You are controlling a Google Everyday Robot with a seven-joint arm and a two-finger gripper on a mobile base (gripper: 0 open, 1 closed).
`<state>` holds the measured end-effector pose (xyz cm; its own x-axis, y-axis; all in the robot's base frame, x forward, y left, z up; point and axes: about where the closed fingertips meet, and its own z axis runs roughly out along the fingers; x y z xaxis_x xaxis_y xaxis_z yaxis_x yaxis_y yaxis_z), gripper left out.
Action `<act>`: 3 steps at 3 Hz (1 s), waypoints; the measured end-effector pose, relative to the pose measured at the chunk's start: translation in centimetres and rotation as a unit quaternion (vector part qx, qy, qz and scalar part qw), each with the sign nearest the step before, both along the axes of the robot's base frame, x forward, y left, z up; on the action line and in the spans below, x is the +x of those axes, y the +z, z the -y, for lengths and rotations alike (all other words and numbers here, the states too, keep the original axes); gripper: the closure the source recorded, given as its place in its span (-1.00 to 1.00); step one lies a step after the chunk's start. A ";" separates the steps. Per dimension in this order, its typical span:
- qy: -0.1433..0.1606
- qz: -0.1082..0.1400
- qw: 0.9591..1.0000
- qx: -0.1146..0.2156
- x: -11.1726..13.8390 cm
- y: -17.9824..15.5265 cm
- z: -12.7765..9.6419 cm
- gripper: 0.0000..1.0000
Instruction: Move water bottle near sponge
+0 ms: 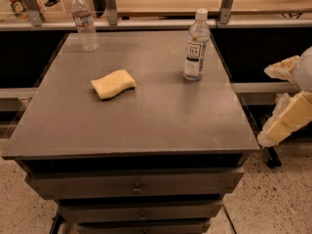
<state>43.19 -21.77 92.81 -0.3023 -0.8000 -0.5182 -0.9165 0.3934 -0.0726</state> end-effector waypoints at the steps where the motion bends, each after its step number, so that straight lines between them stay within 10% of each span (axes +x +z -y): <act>1: 0.005 0.005 0.995 0.104 -0.2 -2.4 -0.9 -1.00; 2: 0.031 0.038 0.980 0.194 0.1 -1.7 -2.4 -1.00; 3: 0.077 0.086 0.950 0.290 0.8 -0.3 -3.9 -1.00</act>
Offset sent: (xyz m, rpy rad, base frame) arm 0.0015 0.0346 -0.0006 0.6339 -0.1722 0.1382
